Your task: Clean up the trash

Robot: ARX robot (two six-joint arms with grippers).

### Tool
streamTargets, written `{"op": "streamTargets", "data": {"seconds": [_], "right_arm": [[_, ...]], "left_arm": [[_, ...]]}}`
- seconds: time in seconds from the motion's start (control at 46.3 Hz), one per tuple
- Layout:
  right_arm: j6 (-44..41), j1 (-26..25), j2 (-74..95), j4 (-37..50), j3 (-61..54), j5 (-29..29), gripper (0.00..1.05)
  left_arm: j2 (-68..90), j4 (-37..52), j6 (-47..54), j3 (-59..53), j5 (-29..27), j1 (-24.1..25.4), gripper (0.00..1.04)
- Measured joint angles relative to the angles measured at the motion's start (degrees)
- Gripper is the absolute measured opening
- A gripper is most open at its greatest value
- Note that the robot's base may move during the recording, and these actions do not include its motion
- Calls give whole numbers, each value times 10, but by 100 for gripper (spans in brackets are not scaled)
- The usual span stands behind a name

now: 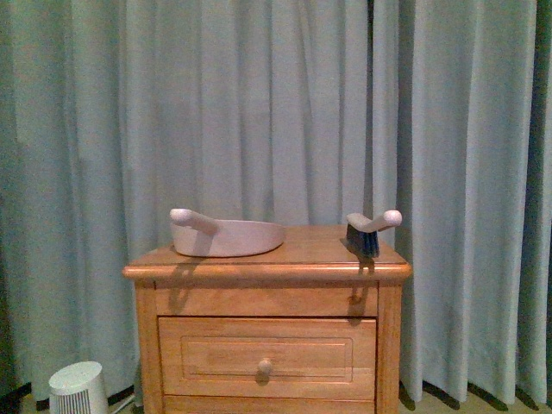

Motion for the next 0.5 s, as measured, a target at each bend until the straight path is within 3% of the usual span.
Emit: {"op": "streamTargets", "data": {"seconds": [0.497], "right_arm": [[0,0,0,0,0,0,97]], "left_arm": [[0,0,0,0,0,0,97]]}}
